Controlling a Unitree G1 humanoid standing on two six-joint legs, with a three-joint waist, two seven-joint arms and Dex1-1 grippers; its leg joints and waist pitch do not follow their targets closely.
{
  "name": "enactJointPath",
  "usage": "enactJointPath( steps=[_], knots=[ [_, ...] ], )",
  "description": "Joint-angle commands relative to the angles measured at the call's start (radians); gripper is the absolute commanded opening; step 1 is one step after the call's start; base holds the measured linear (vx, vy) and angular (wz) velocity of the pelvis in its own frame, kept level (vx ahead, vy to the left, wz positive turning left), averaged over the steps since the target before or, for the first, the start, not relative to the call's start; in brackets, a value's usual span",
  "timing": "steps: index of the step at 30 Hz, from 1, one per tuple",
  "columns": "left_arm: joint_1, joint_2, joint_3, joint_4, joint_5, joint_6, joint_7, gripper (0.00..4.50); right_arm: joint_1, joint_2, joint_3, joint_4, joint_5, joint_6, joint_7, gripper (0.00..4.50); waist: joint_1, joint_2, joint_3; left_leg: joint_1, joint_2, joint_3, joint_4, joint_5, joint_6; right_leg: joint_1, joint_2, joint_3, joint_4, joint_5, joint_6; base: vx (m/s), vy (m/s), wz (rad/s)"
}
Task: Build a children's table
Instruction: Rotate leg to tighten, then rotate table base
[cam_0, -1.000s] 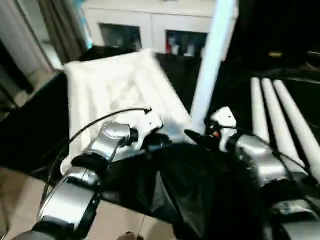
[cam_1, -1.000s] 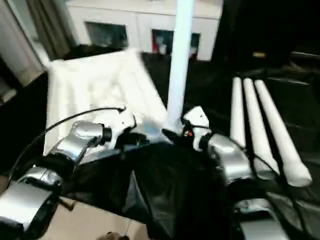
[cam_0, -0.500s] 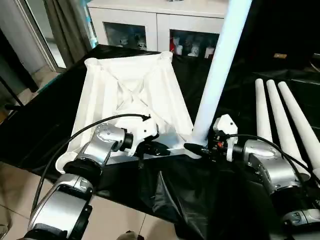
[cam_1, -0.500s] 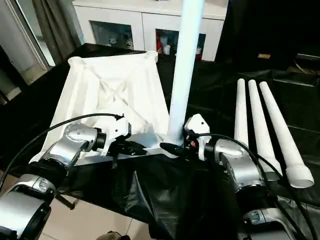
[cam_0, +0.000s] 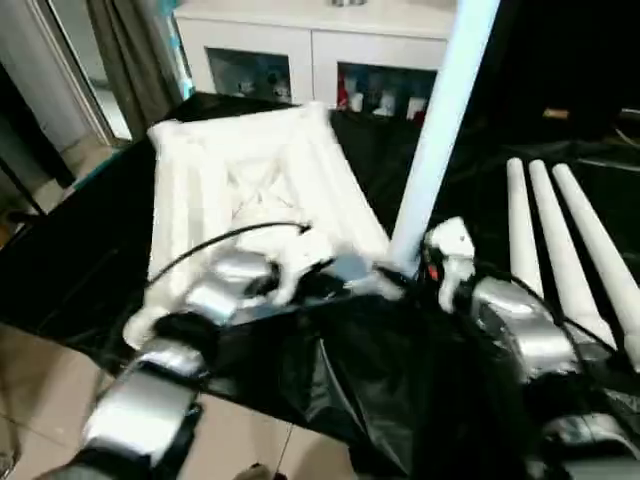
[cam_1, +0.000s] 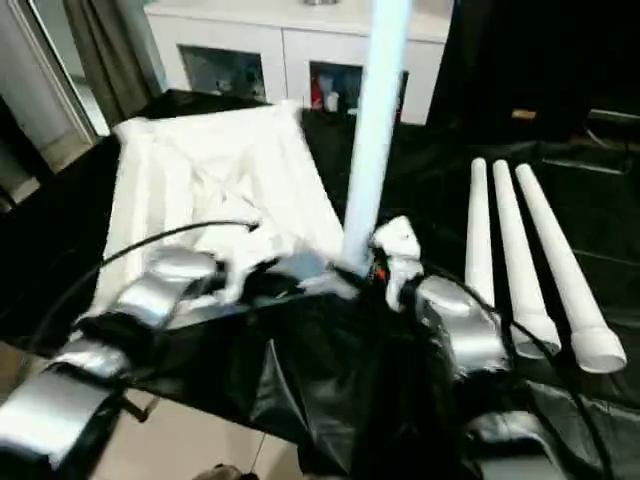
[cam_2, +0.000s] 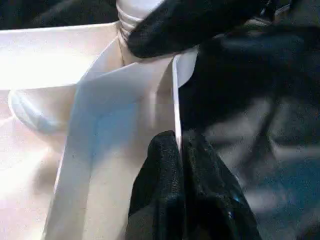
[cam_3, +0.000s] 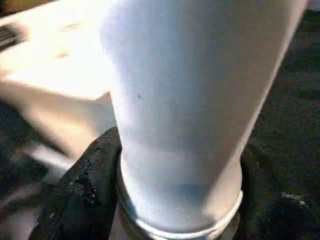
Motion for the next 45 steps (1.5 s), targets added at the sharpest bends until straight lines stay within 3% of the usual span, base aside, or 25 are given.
enactJointPath(
  steps=[1,4,5,7,9,12,16,17,19,22,23,24,25,26,27,28,31,32,33,36,39,40,41,42,45],
  knots=[
    [-0.051,-0.017,0.055,0.030,-0.004,0.031,0.166,0.00,0.025,0.036,-0.020,0.091,-0.018,0.040,-0.135,2.72,-0.006,-0.016,-0.061,0.030,0.058,-0.032,-0.076,-0.256,0.028,0.034,-0.086,0.048,-0.095,-0.389,-0.188,0.000,0.000,0.00],
    [-0.087,-0.075,0.069,0.053,-0.015,0.059,0.245,0.00,0.005,0.088,-0.050,0.130,-0.008,0.041,-0.252,2.72,-0.006,-0.016,-0.062,0.031,0.059,-0.034,-0.079,-0.260,0.022,0.035,-0.086,0.048,-0.097,-0.379,-0.186,0.000,0.000,0.00],
    [-0.100,-0.101,0.071,0.061,-0.019,0.065,0.272,0.00,-0.012,0.113,-0.061,0.149,-0.001,0.041,-0.300,2.72,-0.003,0.009,-0.063,0.036,0.060,-0.036,-0.078,-0.270,0.016,0.032,-0.086,0.049,-0.095,-0.366,-0.190,0.000,0.000,0.00],
    [-0.112,-0.134,0.067,0.070,-0.018,0.059,0.287,0.00,-0.042,0.145,-0.061,0.177,-0.009,0.039,-0.354,2.72,-0.009,-0.007,-0.064,0.031,0.059,-0.036,-0.081,-0.277,0.015,0.038,-0.084,0.047,-0.094,-0.333,-0.194,0.000,0.000,0.00],
    [-0.116,-0.146,0.058,0.075,-0.010,0.045,0.288,0.00,-0.055,0.158,-0.051,0.188,-0.021,0.015,-0.358,2.72,-0.008,-0.003,-0.067,0.025,0.056,-0.036,-0.079,-0.259,0.028,0.042,-0.087,0.046,-0.093,-0.317,-0.191,0.000,0.000,0.00],
    [-0.121,-0.158,0.048,0.088,-0.003,0.034,0.293,0.00,-0.071,0.178,-0.052,0.194,-0.023,-0.021,-0.354,3.42,-0.006,-0.004,-0.068,0.021,0.057,-0.035,-0.079,-0.240,0.042,0.044,-0.087,0.047,-0.090,-0.293,-0.193,0.000,0.000,0.00],
    [-0.124,-0.158,0.041,0.110,0.001,0.016,0.298,0.00,-0.081,0.181,-0.043,0.179,-0.045,-0.060,-0.367,3.62,-0.007,-0.008,-0.072,0.017,0.058,-0.036,-0.077,-0.209,0.056,0.047,-0.086,0.045,-0.082,-0.254,-0.198,0.000,0.000,0.00],
    [-0.120,-0.155,0.035,0.110,0.007,-0.017,0.288,0.00,-0.069,0.169,-0.049,0.142,-0.046,-0.072,-0.376,3.62,-0.010,-0.025,-0.070,0.015,0.057,-0.033,-0.076,-0.199,0.067,0.046,-0.085,0.046,-0.085,-0.239,-0.202,0.000,0.000,0.00],
    [-0.120,-0.155,0.035,0.110,0.007,-0.017,0.288,0.00,-0.069,0.169,-0.049,0.142,-0.046,-0.072,-0.376,3.62,-0.006,-0.014,-0.071,0.015,0.058,-0.034,-0.073,-0.177,0.077,0.047,-0.089,0.046,-0.080,-0.230,-0.208,0.000,0.000,0.00],
    [-0.123,-0.160,0.047,0.119,-0.002,-0.078,0.294,0.44,-0.025,0.140,-0.070,0.042,-0.038,-0.087,-0.388,3.73,0.001,-0.020,-0.072,0.017,0.058,-0.031,-0.071,-0.159,0.093,0.046,-0.086,0.048,-0.081,-0.214,-0.199,0.000,0.000,0.00],
    [-0.126,-0.161,0.051,0.120,-0.006,-0.081,0.297,0.44,-0.016,0.137,-0.072,0.025,-0.036,-0.086,-0.387,3.73,-0.003,-0.019,-0.074,0.011,0.057,-0.033,-0.071,-0.140,0.103,0.049,-0.087,0.046,-0.074,-0.188,-0.209,0.000,0.000,0.00],
    [-0.154,-0.171,0.103,0.131,-0.045,-0.114,0.351,0.55,0.059,0.114,-0.087,-0.113,-0.025,-0.071,-0.385,3.73,0.000,0.002,-0.074,0.012,0.057,-0.034,-0.070,-0.140,0.103,0.048,-0.085,0.046,-0.075,-0.184,-0.206,0.000,0.000,0.00],
    [-0.165,-0.174,0.124,0.134,-0.060,-0.124,0.380,0.58,0.084,0.110,-0.090,-0.158,-0.022,-0.063,-0.383,3.73,0.005,-0.005,-0.077,0.025,0.067,-0.031,-0.069,-0.154,0.104,0.040,-0.081,0.048,-0.076,-0.141,-0.206,0.000,0.000,0.00],
    [-0.167,-0.174,0.128,0.134,-0.063,-0.127,0.386,0.68,0.089,0.109,-0.091,-0.166,-0.022,-0.061,-0.383,3.73,0.006,-0.007,-0.080,0.024,0.067,-0.034,-0.070,-0.149,0.106,0.043,-0.082,0.047,-0.070,-0.111,-0.215,0.000,0.000,0.00],
    [-0.170,-0.175,0.134,0.134,-0.067,-0.131,0.396,0.81,0.096,0.108,-0.091,-0.178,-0.022,-0.059,-0.382,3.73,0.000,-0.011,-0.078,0.006,0.062,-0.036,-0.071,-0.134,0.113,0.054,-0.084,0.043,-0.062,-0.086,-0.223,0.000,0.000,0.00],
    [-0.178,-0.162,0.151,0.130,-0.076,-0.137,0.426,0.95,0.120,0.112,-0.088,-0.214,-0.022,-0.046,-0.377,3.73,0.001,0.004,-0.077,0.009,0.060,-0.037,-0.071,-0.156,0.112,0.049,-0.084,0.041,-0.065,-0.106,-0.223,0.000,0.000,0.00],
    [-0.183,-0.124,0.175,0.115,-0.076,-0.133,0.479,0.97,0.167,0.116,-0.069,-0.279,-0.029,-0.027,-0.364,3.73,-0.008,-0.009,-0.073,0.005,0.056,-0.035,-0.071,-0.176,0.115,0.053,-0.084,0.042,-0.069,-0.124,-0.216,0.000,0.000,0.00],
    [-0.181,-0.100,0.178,0.106,-0.067,-0.130,0.507,1.32,0.191,0.116,-0.054,-0.312,-0.032,-0.009,-0.357,3.73,-0.012,-0.012,-0.071,0.006,0.052,-0.034,-0.071,-0.183,0.115,0.052,-0.081,0.042,-0.074,-0.159,-0.208,0.000,0.000,0.00],
    [-0.166,-0.060,0.181,0.082,-0.050,-0.113,0.544,1.32,0.213,0.117,-0.033,-0.342,-0.036,0.012,-0.347,3.73,-0.012,-0.015,-0.070,0.006,0.051,-0.033,-0.071,-0.186,0.114,0.052,-0.081,0.042,-0.077,-0.179,-0.201,0.000,0.000,0.00],
    [-0.092,0.061,0.209,-0.022,-0.002,-0.062,0.640,1.63,0.267,0.116,0.029,-0.420,-0.043,0.079,-0.314,3.73,-0.027,-0.011,-0.068,-0.004,0.054,-0.041,-0.078,-0.185,0.102,0.057,-0.077,0.041,-0.072,-0.214,-0.173,0.000,0.000,0.00],
    [-0.024,0.121,0.234,-0.121,0.022,-0.025,0.675,1.83,0.280,0.117,0.048,-0.447,-0.043,0.116,-0.304,3.73,-0.036,-0.003,-0.069,0.012,0.061,-0.040,-0.078,-0.204,0.072,0.041,-0.072,0.044,-0.076,-0.225,-0.192,0.000,0.000,0.00],
    [-0.024,0.121,0.234,-0.121,0.022,-0.025,0.675,1.86,0.280,0.117,0.048,-0.447,-0.043,0.116,-0.304,3.73,-0.034,0.000,-0.068,0.013,0.061,-0.040,-0.079,-0.206,0.068,0.040,-0.072,0.045,-0.076,-0.225,-0.194,0.000,0.000,0.00],
    [-0.024,0.121,0.234,-0.121,0.022,-0.025,0.675,1.97,0.280,0.117,0.048,-0.447,-0.043,0.116,-0.304,3.73,-0.026,0.004,-0.070,0.025,0.064,-0.036,-0.078,-0.218,0.057,0.029,-0.069,0.047,-0.078,-0.215,-0.193,0.000,0.000,0.00],
    [0.013,0.148,0.253,-0.180,0.043,-0.013,0.710,1.97,0.274,0.120,0.049,-0.443,-0.046,0.123,-0.304,3.73,-0.023,-0.005,-0.067,0.028,0.065,-0.033,-0.080,-0.226,0.048,0.025,-0.067,0.050,-0.076,-0.188,-0.201,0.000,0.000,0.00],
    [0.085,0.196,0.292,-0.296,0.090,0.021,0.808,2.26,0.253,0.120,0.057,-0.418,-0.061,0.138,-0.303,3.73,-0.027,-0.002,-0.068,0.010,0.068,-0.040,-0.085,-0.195,0.047,0.039,-0.072,0.049,-0.058,-0.122,-0.210,0.000,0.000,0.00]
  ],
)
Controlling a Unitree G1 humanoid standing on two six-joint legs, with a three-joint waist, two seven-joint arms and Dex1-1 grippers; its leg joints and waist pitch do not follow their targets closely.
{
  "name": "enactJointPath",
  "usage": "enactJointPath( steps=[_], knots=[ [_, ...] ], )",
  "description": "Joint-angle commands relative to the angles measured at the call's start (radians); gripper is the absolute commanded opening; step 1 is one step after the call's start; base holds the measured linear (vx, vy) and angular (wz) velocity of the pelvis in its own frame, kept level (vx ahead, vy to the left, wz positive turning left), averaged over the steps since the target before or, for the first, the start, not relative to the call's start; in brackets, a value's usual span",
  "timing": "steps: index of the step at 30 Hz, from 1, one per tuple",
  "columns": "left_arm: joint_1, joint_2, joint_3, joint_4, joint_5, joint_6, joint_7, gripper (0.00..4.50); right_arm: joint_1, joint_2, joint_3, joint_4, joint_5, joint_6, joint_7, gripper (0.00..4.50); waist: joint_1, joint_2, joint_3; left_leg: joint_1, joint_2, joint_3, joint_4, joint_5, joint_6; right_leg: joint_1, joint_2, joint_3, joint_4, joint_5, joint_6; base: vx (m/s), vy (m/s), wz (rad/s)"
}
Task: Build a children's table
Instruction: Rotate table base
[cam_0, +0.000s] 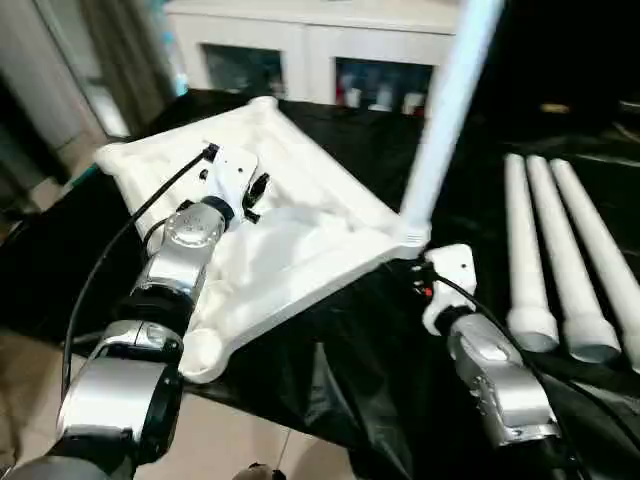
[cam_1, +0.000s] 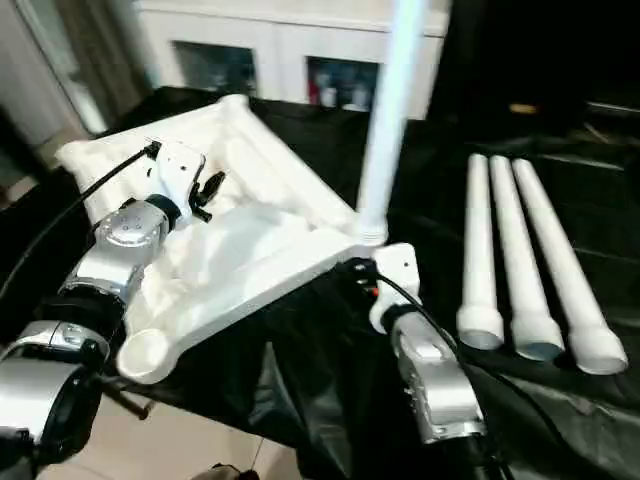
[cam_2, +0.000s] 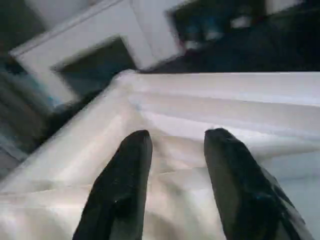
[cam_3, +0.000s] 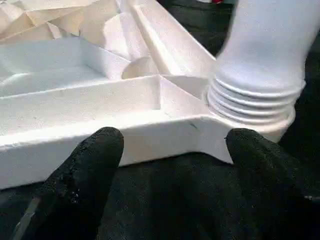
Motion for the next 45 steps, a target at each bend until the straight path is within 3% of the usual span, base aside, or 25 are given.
enactJointPath(
  steps=[1,2,3,5,8,9,11,14,18,19,23,25,29,30,36,37,40,41,43,44,45],
  knots=[
    [0.091,0.079,0.063,-0.178,0.075,0.097,0.150,2.26,-0.030,-0.010,0.003,0.028,-0.022,0.043,-0.001,3.73,-0.007,-0.006,-0.074,0.024,0.072,-0.041,-0.079,-0.196,0.034,0.048,-0.076,0.045,-0.045,-0.102,-0.216,0.000,0.000,0.00],
    [0.091,0.079,0.063,-0.178,0.075,0.097,0.150,2.26,-0.030,-0.010,0.003,0.028,-0.022,0.043,-0.001,3.73,-0.015,-0.007,-0.070,0.015,0.067,-0.042,-0.080,-0.187,0.040,0.051,-0.075,0.045,-0.048,-0.102,-0.213,0.000,0.000,0.00],
    [0.120,0.096,0.076,-0.218,0.097,0.146,0.183,2.26,-0.045,-0.008,0.003,0.049,-0.025,0.049,-0.005,3.73,-0.014,-0.004,-0.072,0.027,0.063,-0.035,-0.074,-0.197,0.037,0.040,-0.072,0.045,-0.054,-0.127,-0.206,0.000,0.000,0.00],
    [0.178,0.118,0.093,-0.312,0.121,0.263,0.206,2.26,-0.074,0.001,0.005,0.083,-0.023,0.064,-0.015,3.73,-0.018,-0.006,-0.067,0.026,0.062,-0.037,-0.075,-0.213,0.028,0.041,-0.073,0.046,-0.059,-0.177,-0.206,0.000,0.000,0.00],
    [0.213,0.123,0.119,-0.360,0.132,0.318,0.224,2.26,-0.091,0.012,0.009,0.102,-0.021,0.075,-0.017,3.73,-0.016,-0.004,-0.061,0.030,0.060,-0.036,-0.077,-0.248,0.011,0.032,-0.069,0.048,-0.069,-0.247,-0.189,0.000,0.000,0.00],
    [0.233,0.136,0.131,-0.370,0.147,0.337,0.234,2.26,-0.099,0.018,0.017,0.109,-0.023,0.077,-0.015,3.73,-0.013,-0.014,-0.064,0.029,0.061,-0.037,-0.079,-0.254,0.004,0.033,-0.068,0.048,-0.068,-0.250,-0.180,0.000,0.000,0.00],
    [0.262,0.151,0.140,-0.395,0.162,0.366,0.244,2.26,-0.104,0.024,0.026,0.114,-0.026,0.079,-0.012,3.73,-0.012,-0.006,-0.065,0.029,0.062,-0.040,-0.082,-0.260,-0.007,0.032,-0.069,0.049,-0.064,-0.237,-0.168,0.000,0.000,0.00],
    [0.303,0.171,0.140,-0.429,0.169,0.426,0.234,2.26,-0.105,0.025,0.036,0.113,-0.029,0.082,-0.005,3.73,-0.014,-0.009,-0.066,0.026,0.061,-0.042,-0.083,-0.255,-0.010,0.034,-0.068,0.048,-0.060,-0.205,-0.174,0.000,0.000,0.00],
    [0.342,0.182,0.134,-0.466,0.162,0.525,0.195,2.26,-0.106,0.025,0.039,0.121,-0.029,0.082,-0.003,3.73,-0.013,-0.006,-0.068,0.028,0.058,-0.040,-0.079,-0.242,-0.004,0.033,-0.068,0.049,-0.060,-0.182,-0.185,0.000,0.000,0.00],
    [0.363,0.183,0.124,-0.495,0.151,0.598,0.146,2.26,-0.112,0.024,0.036,0.133,-0.031,0.080,-0.001,3.73,-0.012,-0.004,-0.070,0.029,0.060,-0.040,-0.079,-0.237,-0.007,0.035,-0.070,0.049,-0.057,-0.174,-0.190,0.000,0.000,0.00],
    [0.382,0.182,0.100,-0.517,0.134,0.670,0.074,2.26,-0.116,0.024,0.036,0.141,-0.032,0.078,-0.001,3.73,-0.011,-0.004,-0.068,0.030,0.058,-0.039,-0.080,-0.260,-0.012,0.033,-0.069,0.050,-0.062,-0.197,-0.193,0.000,0.000,0.00],
    [0.426,0.177,0.065,-0.585,0.087,0.790,-0.024,2.26,-0.118,0.025,0.039,0.140,-0.037,0.075,0.003,3.73,-0.011,-0.005,-0.067,0.027,0.059,-0.041,-0.081,-0.257,-0.012,0.035,-0.070,0.050,-0.060,-0.195,-0.194,0.000,0.000,0.00],
    [0.453,0.191,0.022,-0.657,0.056,0.872,-0.093,2.26,-0.122,0.025,0.041,0.146,-0.039,0.070,0.008,3.73,-0.010,-0.003,-0.068,0.029,0.058,-0.038,-0.079,-0.252,-0.009,0.033,-0.069,0.050,-0.060,-0.190,-0.203,0.000,0.000,0.00],
    [0.469,0.204,-0.006,-0.720,0.017,0.917,-0.164,2.26,-0.132,0.025,0.042,0.161,-0.040,0.061,0.012,3.73,-0.008,-0.009,-0.067,0.027,0.058,-0.040,-0.080,-0.251,-0.004,0.036,-0.071,0.050,-0.060,-0.202,-0.206,0.000,0.000,0.00],
    [0.483,0.227,-0.045,-0.831,-0.053,0.977,-0.302,2.26,-0.153,0.026,0.043,0.182,-0.040,0.051,0.016,3.73,-0.003,-0.008,-0.065,0.036,0.058,-0.038,-0.081,-0.269,-0.015,0.028,-0.068,0.051,-0.065,-0.247,-0.189,0.000,0.000,0.00],
    [0.483,0.231,-0.054,-0.846,-0.069,0.973,-0.326,2.26,-0.157,0.026,0.042,0.185,-0.039,0.050,0.016,3.73,-0.003,-0.013,-0.064,0.036,0.058,-0.036,-0.081,-0.268,-0.016,0.028,-0.066,0.052,-0.066,-0.239,-0.188,0.000,0.000,0.00],
    [0.481,0.223,-0.093,-0.877,-0.133,0.937,-0.409,2.26,-0.168,0.023,0.040,0.186,-0.036,0.049,0.021,3.73,0.000,-0.014,-0.065,0.035,0.057,-0.038,-0.082,-0.255,-0.016,0.032,-0.069,0.052,-0.064,-0.248,-0.184,0.000,0.000,0.00],
    [0.480,0.211,-0.111,-0.882,-0.154,0.926,-0.437,2.26,-0.173,0.019,0.037,0.189,-0.037,0.047,0.027,3.73,-0.001,-0.022,-0.065,0.034,0.057,-0.035,-0.080,-0.249,-0.015,0.031,-0.068,0.053,-0.063,-0.245,-0.183,0.000,0.000,0.00],
    [0.481,0.168,-0.124,-0.848,-0.180,0.830,-0.467,2.26,-0.172,0.011,0.031,0.180,-0.034,0.052,0.034,3.73,0.001,-0.027,-0.063,0.031,0.055,-0.034,-0.079,-0.239,-0.007,0.032,-0.070,0.054,-0.067,-0.262,-0.175,0.000,0.000,0.00],
    [0.480,0.149,-0.127,-0.834,-0.191,0.791,-0.478,2.26,-0.172,0.007,0.029,0.178,-0.033,0.053,0.036,3.73,0.001,-0.029,-0.065,0.036,0.057,-0.032,-0.078,-0.242,-0.009,0.030,-0.071,0.056,-0.070,-0.271,-0.170,0.000,0.000,0.00],
    [0.466,0.122,-0.135,-0.795,-0.188,0.766,-0.472,2.26,-0.173,0.002,0.022,0.172,-0.029,0.059,0.036,3.73,-0.001,-0.042,-0.064,0.035,0.057,-0.030,-0.078,-0.237,-0.008,0.031,-0.069,0.056,-0.070,-0.272,-0.166,0.000,0.000,0.00]
  ],
)
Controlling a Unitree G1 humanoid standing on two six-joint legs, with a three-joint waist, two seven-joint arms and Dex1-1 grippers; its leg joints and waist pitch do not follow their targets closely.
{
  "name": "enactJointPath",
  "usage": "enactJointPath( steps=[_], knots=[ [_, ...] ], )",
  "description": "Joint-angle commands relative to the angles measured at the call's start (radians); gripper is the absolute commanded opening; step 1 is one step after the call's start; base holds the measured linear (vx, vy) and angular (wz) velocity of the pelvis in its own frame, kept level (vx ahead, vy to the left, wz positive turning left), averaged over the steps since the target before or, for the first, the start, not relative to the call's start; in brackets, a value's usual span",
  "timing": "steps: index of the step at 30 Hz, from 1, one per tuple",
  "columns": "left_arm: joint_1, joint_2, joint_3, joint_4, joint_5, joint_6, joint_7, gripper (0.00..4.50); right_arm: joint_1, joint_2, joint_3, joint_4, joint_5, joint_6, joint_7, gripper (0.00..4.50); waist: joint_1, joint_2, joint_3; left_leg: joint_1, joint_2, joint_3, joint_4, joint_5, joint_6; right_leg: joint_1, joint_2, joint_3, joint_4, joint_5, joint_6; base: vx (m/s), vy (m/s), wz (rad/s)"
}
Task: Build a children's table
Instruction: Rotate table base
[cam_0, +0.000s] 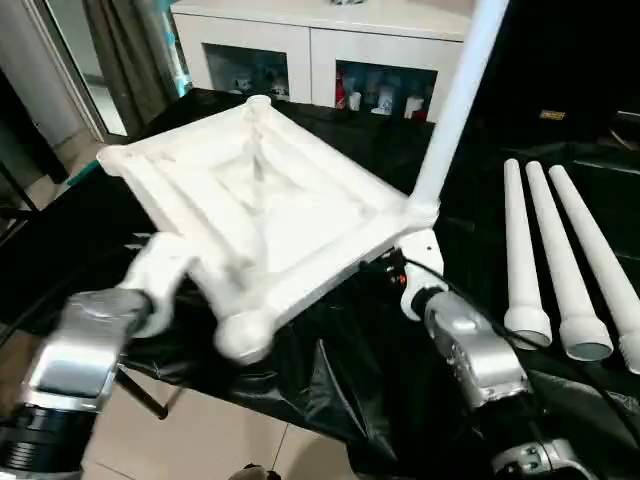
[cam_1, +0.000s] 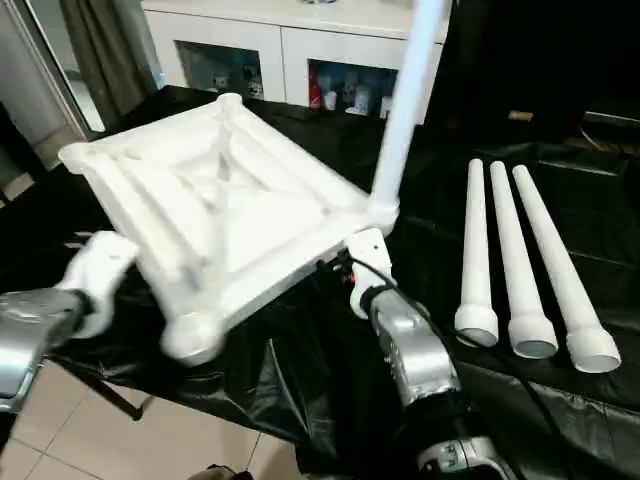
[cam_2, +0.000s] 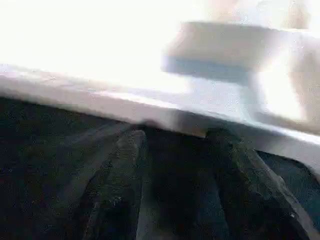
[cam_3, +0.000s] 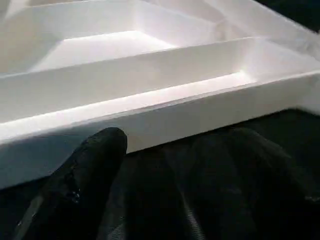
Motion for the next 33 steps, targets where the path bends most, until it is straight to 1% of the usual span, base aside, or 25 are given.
enactJointPath(
  steps=[1,3,4,5,6,7,8,9,10,11,12,13,14,16,17,18,19,20,21,23,24,25,29,31,33],
  knots=[
    [-0.033,-0.060,-0.052,0.077,-0.022,-0.096,-0.017,2.26,-0.018,-0.002,-0.001,-0.033,0.011,0.004,0.016,3.73,-0.003,-0.015,-0.063,0.031,0.055,-0.028,-0.078,-0.237,-0.001,0.028,-0.069,0.054,-0.076,-0.281,-0.157,0.000,0.000,0.00],
    [-0.068,-0.094,-0.077,0.169,0.005,-0.155,0.007,2.26,-0.022,-0.011,-0.011,-0.049,0.012,0.016,0.009,3.73,-0.006,-0.013,-0.065,0.025,0.056,-0.032,-0.080,-0.227,-0.008,0.034,-0.070,0.053,-0.072,-0.277,-0.146,0.000,0.000,0.00],
    [-0.081,-0.104,-0.085,0.202,0.014,-0.182,0.016,2.26,-0.023,-0.014,-0.013,-0.059,0.012,0.021,0.006,3.73,-0.007,-0.013,-0.064,0.028,0.055,-0.033,-0.082,-0.244,-0.013,0.031,-0.067,0.052,-0.079,-0.286,-0.132,0.000,0.000,0.00],
    [-0.102,-0.122,-0.089,0.247,0.021,-0.209,0.031,2.26,-0.023,-0.022,-0.021,-0.082,0.012,0.031,0.000,3.73,-0.008,-0.009,-0.065,0.033,0.057,-0.034,-0.082,-0.254,-0.020,0.030,-0.068,0.053,-0.077,-0.280,-0.132,0.000,0.000,0.00],
    [-0.125,-0.139,-0.095,0.291,0.026,-0.234,0.048,2.26,-0.024,-0.029,-0.030,-0.106,0.013,0.042,-0.007,3.73,-0.012,-0.019,-0.063,0.028,0.053,-0.033,-0.083,-0.262,-0.021,0.034,-0.066,0.052,-0.080,-0.284,-0.125,0.000,0.000,0.00],
    [-0.139,-0.148,-0.099,0.315,0.030,-0.247,0.059,2.26,-0.026,-0.034,-0.039,-0.122,0.014,0.050,-0.016,3.73,-0.013,-0.012,-0.063,0.033,0.056,-0.034,-0.084,-0.275,-0.027,0.032,-0.067,0.053,-0.082,-0.289,-0.123,0.000,0.000,0.00],
    [-0.169,-0.159,-0.108,0.352,0.037,-0.276,0.065,2.26,-0.042,-0.055,-0.061,-0.177,-0.023,0.127,-0.078,3.73,-0.013,-0.004,-0.066,0.033,0.056,-0.037,-0.082,-0.274,-0.032,0.034,-0.069,0.053,-0.077,-0.279,-0.128,0.000,0.000,0.00],
    [-0.183,-0.165,-0.109,0.360,0.032,-0.297,0.054,2.26,-0.061,-0.066,-0.075,-0.203,-0.063,0.201,-0.136,3.73,-0.015,0.010,-0.066,0.038,0.054,-0.036,-0.083,-0.273,-0.043,0.031,-0.060,0.051,-0.080,-0.262,-0.128,0.000,0.000,0.00],
    [-0.187,-0.167,-0.108,0.363,0.029,-0.306,0.049,2.26,-0.068,-0.069,-0.079,-0.209,-0.076,0.223,-0.154,3.73,-0.018,-0.002,-0.068,0.034,0.052,-0.036,-0.081,-0.257,-0.049,0.037,-0.060,0.051,-0.072,-0.230,-0.143,0.000,0.000,0.00],
    [-0.191,-0.170,-0.106,0.369,0.027,-0.318,0.046,2.26,-0.074,-0.072,-0.083,-0.212,-0.083,0.240,-0.165,3.73,-0.016,-0.003,-0.068,0.032,0.050,-0.033,-0.078,-0.241,-0.042,0.038,-0.064,0.052,-0.071,-0.220,-0.150,0.000,0.000,0.00],
    [-0.199,-0.176,-0.100,0.377,0.020,-0.340,0.042,2.26,-0.085,-0.082,-0.103,-0.225,-0.065,0.267,-0.158,3.73,-0.016,0.005,-0.066,0.032,0.049,-0.033,-0.077,-0.246,-0.039,0.037,-0.065,0.053,-0.073,-0.233,-0.152,0.000,0.000,0.00],
    [-0.207,-0.178,-0.097,0.384,0.016,-0.356,0.035,2.26,-0.094,-0.086,-0.121,-0.230,-0.037,0.277,-0.143,3.73,-0.018,0.011,-0.069,0.030,0.049,-0.033,-0.074,-0.245,-0.034,0.040,-0.066,0.052,-0.075,-0.236,-0.152,0.000,0.000,0.00],
    [-0.214,-0.180,-0.097,0.396,0.011,-0.376,0.029,2.26,-0.101,-0.091,-0.140,-0.238,-0.005,0.283,-0.123,3.73,-0.018,0.009,-0.069,0.032,0.049,-0.032,-0.073,-0.244,-0.029,0.039,-0.066,0.052,-0.078,-0.231,-0.152,0.000,0.000,0.00],
    [-0.237,-0.176,-0.105,0.442,0.006,-0.433,0.000,2.26,-0.120,-0.096,-0.206,-0.252,0.055,0.292,-0.134,3.73,-0.017,0.013,-0.072,0.030,0.049,-0.032,-0.070,-0.222,-0.011,0.043,-0.065,0.051,-0.074,-0.194,-0.162,0.000,0.000,0.00],
    [-0.238,-0.175,-0.107,0.443,0.006,-0.437,-0.005,2.26,-0.122,-0.098,-0.211,-0.252,0.054,0.296,-0.140,3.73,-0.018,0.010,-0.073,0.029,0.048,-0.033,-0.069,-0.211,-0.008,0.044,-0.064,0.050,-0.073,-0.183,-0.167,0.000,0.000,0.00],
    [-0.240,-0.173,-0.110,0.446,0.006,-0.442,-0.011,2.27,-0.125,-0.101,-0.218,-0.252,0.053,0.301,-0.148,4.01,-0.018,0.010,-0.074,0.027,0.050,-0.032,-0.068,-0.188,-0.004,0.045,-0.064,0.049,-0.067,-0.153,-0.182,0.000,0.000,0.00],
    [-0.245,-0.169,-0.109,0.446,-0.001,-0.450,-0.025,2.27,-0.138,-0.110,-0.240,-0.251,0.053,0.342,-0.168,4.01,-0.019,0.013,-0.075,0.026,0.050,-0.032,-0.066,-0.167,0.001,0.048,-0.064,0.048,-0.063,-0.129,-0.194,0.000,0.000,0.00],
    [-0.248,-0.167,-0.107,0.445,-0.006,-0.454,-0.033,2.27,-0.146,-0.116,-0.255,-0.251,0.053,0.373,-0.181,4.13,-0.020,0.013,-0.074,0.026,0.050,-0.032,-0.066,-0.162,0.003,0.048,-0.063,0.047,-0.062,-0.125,-0.199,0.000,0.000,0.00],
    [-0.252,-0.162,-0.105,0.444,-0.014,-0.462,-0.048,2.27,-0.156,-0.120,-0.269,-0.255,0.049,0.424,-0.189,4.25,-0.020,0.017,-0.075,0.028,0.048,-0.031,-0.064,-0.151,0.007,0.049,-0.062,0.047,-0.060,-0.120,-0.207,0.000,0.000,0.00],
    [-0.253,-0.158,-0.090,0.412,-0.055,-0.471,-0.101,2.27,-0.184,-0.129,-0.308,-0.253,0.050,0.520,-0.206,4.25,-0.020,0.016,-0.075,0.029,0.048,-0.029,-0.063,-0.150,0.008,0.049,-0.062,0.047,-0.059,-0.122,-0.216,0.000,0.000,0.00],
    [-0.251,-0.160,-0.082,0.391,-0.080,-0.473,-0.131,2.27,-0.199,-0.138,-0.321,-0.245,0.045,0.565,-0.214,4.46,-0.020,0.015,-0.074,0.030,0.048,-0.029,-0.063,-0.152,0.008,0.049,-0.063,0.047,-0.060,-0.132,-0.219,0.000,0.000,0.00],
    [-0.250,-0.161,-0.077,0.377,-0.095,-0.473,-0.149,2.27,-0.208,-0.145,-0.328,-0.240,0.041,0.591,-0.220,4.46,-0.018,0.019,-0.075,0.031,0.049,-0.029,-0.063,-0.152,0.003,0.049,-0.064,0.047,-0.060,-0.138,-0.222,0.000,0.000,0.00],
    [-0.255,-0.151,-0.083,0.372,-0.100,-0.495,-0.178,2.27,-0.229,-0.170,-0.345,-0.220,0.061,0.639,-0.242,4.46,-0.021,0.019,-0.074,0.031,0.047,-0.028,-0.062,-0.169,-0.004,0.050,-0.064,0.047,-0.064,-0.169,-0.209,0.000,0.000,0.00],
    [-0.256,-0.136,-0.087,0.345,-0.114,-0.497,-0.215,2.27,-0.239,-0.186,-0.350,-0.203,0.055,0.698,-0.249,4.46,-0.021,0.016,-0.075,0.030,0.046,-0.028,-0.062,-0.161,-0.004,0.051,-0.065,0.047,-0.064,-0.183,-0.204,0.000,0.000,0.00],
    [-0.254,-0.122,-0.094,0.311,-0.130,-0.487,-0.250,2.27,-0.245,-0.190,-0.359,-0.191,0.050,0.744,-0.253,4.46,-0.023,0.018,-0.075,0.030,0.047,-0.028,-0.062,-0.160,-0.007,0.050,-0.065,0.047,-0.063,-0.194,-0.202,0.000,0.000,0.00]
  ],
)
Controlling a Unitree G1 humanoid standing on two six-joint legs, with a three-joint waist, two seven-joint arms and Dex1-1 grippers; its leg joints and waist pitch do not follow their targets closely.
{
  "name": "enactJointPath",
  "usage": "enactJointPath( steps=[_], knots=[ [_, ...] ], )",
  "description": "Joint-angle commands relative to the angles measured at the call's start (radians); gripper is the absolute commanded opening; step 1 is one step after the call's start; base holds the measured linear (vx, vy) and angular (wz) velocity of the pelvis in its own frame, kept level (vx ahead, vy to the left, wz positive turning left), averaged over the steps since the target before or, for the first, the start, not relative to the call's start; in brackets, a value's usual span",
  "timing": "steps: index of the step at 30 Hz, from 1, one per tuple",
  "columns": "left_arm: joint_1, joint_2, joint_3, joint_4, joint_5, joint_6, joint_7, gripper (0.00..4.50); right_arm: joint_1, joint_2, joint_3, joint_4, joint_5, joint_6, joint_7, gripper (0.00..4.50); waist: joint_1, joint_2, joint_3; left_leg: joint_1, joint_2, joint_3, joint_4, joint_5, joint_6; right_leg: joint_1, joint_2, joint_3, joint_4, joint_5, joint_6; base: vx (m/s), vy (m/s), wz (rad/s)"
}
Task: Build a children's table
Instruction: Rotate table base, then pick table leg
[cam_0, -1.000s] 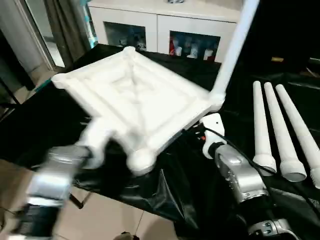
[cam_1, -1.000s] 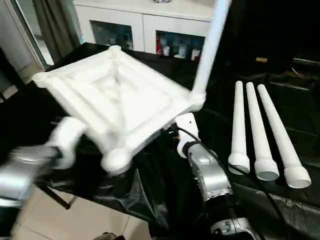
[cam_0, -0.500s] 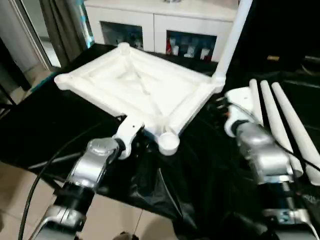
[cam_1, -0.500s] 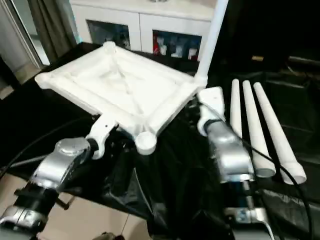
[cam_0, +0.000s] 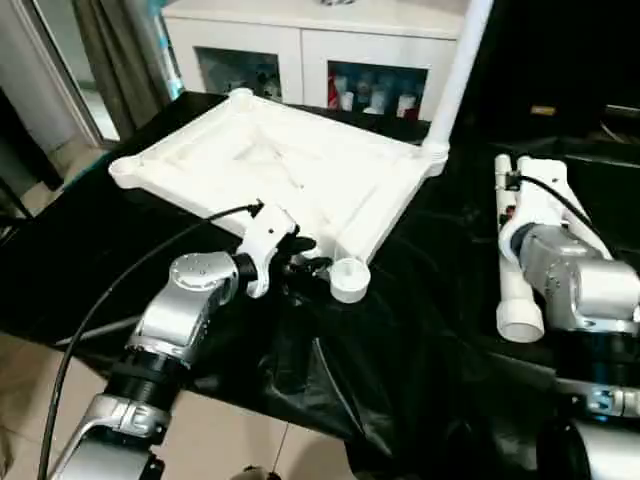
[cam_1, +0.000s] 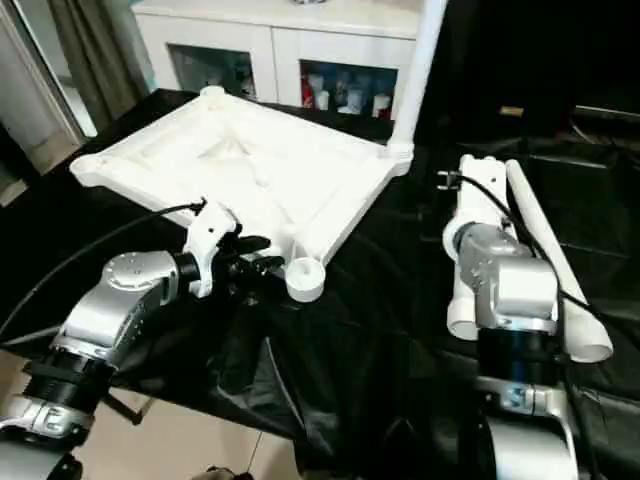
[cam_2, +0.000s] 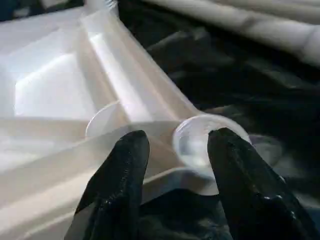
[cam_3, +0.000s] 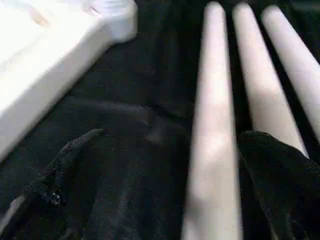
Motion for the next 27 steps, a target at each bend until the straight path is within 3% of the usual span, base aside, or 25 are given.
enactJointPath(
  steps=[1,4,13,15,17,19,21,22,24,25,26,27],
  knots=[
    [-0.007,0.019,-0.011,-0.050,-0.026,0.009,-0.038,2.27,-0.014,-0.003,-0.014,0.009,-0.001,0.062,-0.008,4.46,0.003,-0.002,-0.077,0.029,0.046,-0.028,-0.063,-0.166,-0.007,0.049,-0.065,0.047,-0.065,-0.205,-0.205,0.000,0.000,0.00],
    [0.002,0.046,-0.026,-0.125,-0.066,0.045,-0.115,2.27,-0.011,-0.007,-0.001,0.013,-0.010,0.137,-0.001,4.46,0.001,-0.003,-0.077,0.028,0.046,-0.027,-0.062,-0.160,-0.007,0.049,-0.064,0.047,-0.064,-0.199,-0.209,0.000,0.000,0.00],
    [0.002,0.076,-0.049,-0.207,-0.120,0.126,-0.200,2.27,-0.015,0.002,-0.042,0.067,0.020,0.193,-0.016,4.46,0.002,-0.003,-0.076,0.032,0.046,-0.027,-0.062,-0.178,-0.028,0.045,-0.064,0.047,-0.066,-0.247,-0.196,0.000,0.000,0.00],
    [0.006,0.093,-0.053,-0.242,-0.140,0.166,-0.220,2.27,-0.016,0.001,-0.049,0.088,0.020,0.211,-0.011,4.46,0.000,-0.008,-0.076,0.029,0.045,-0.026,-0.062,-0.171,-0.028,0.047,-0.063,0.047,-0.065,-0.240,-0.195,0.000,0.000,0.00],
    [0.008,0.097,-0.052,-0.256,-0.145,0.178,-0.221,2.27,-0.016,-0.002,-0.047,0.100,0.022,0.216,-0.006,4.20,0.001,-0.005,-0.076,0.030,0.045,-0.026,-0.061,-0.164,-0.026,0.047,-0.063,0.047,-0.063,-0.236,-0.197,0.000,0.000,0.00],
    [0.014,0.106,-0.048,-0.279,-0.152,0.196,-0.224,2.27,-0.016,-0.007,-0.045,0.121,0.028,0.218,-0.001,4.00,0.002,-0.016,-0.076,0.028,0.046,-0.024,-0.060,-0.151,-0.018,0.048,-0.065,0.048,-0.064,-0.241,-0.196,0.000,0.000,0.00],
    [0.020,0.115,-0.050,-0.298,-0.159,0.210,-0.226,2.27,-0.019,-0.012,-0.042,0.134,0.031,0.219,0.005,3.88,0.003,-0.012,-0.076,0.029,0.046,-0.025,-0.059,-0.148,-0.017,0.047,-0.064,0.048,-0.062,-0.245,-0.194,0.000,0.000,0.00],
    [0.027,0.122,-0.054,-0.317,-0.164,0.222,-0.229,2.27,-0.021,-0.018,-0.038,0.148,0.031,0.216,0.011,3.79,0.002,-0.022,-0.075,0.028,0.046,-0.024,-0.060,-0.149,-0.015,0.047,-0.064,0.047,-0.064,-0.249,-0.192,0.000,0.000,0.00],
    [0.033,0.129,-0.059,-0.332,-0.165,0.229,-0.234,2.27,-0.024,-0.022,-0.034,0.163,0.029,0.209,0.017,3.66,0.004,-0.015,-0.074,0.029,0.045,-0.023,-0.058,-0.149,-0.016,0.044,-0.064,0.048,-0.064,-0.264,-0.188,0.000,0.000,0.00],
    [0.036,0.133,-0.060,-0.340,-0.168,0.233,-0.235,2.44,-0.025,-0.022,-0.032,0.167,0.028,0.208,0.018,3.50,0.004,-0.015,-0.074,0.030,0.046,-0.024,-0.059,-0.152,-0.018,0.044,-0.064,0.048,-0.064,-0.270,-0.186,0.000,0.000,0.00],
    [0.040,0.137,-0.061,-0.350,-0.171,0.239,-0.236,2.44,-0.028,-0.024,-0.031,0.175,0.025,0.204,0.020,3.50,0.004,-0.022,-0.074,0.030,0.046,-0.024,-0.059,-0.153,-0.018,0.045,-0.064,0.048,-0.063,-0.278,-0.183,0.000,0.000,0.00],
    [0.042,0.142,-0.062,-0.357,-0.173,0.245,-0.237,2.61,-0.031,-0.025,-0.029,0.182,0.023,0.201,0.023,3.32,0.004,-0.019,-0.073,0.030,0.046,-0.023,-0.059,-0.162,-0.021,0.042,-0.065,0.048,-0.065,-0.296,-0.180,0.000,0.000,0.00]
  ],
)
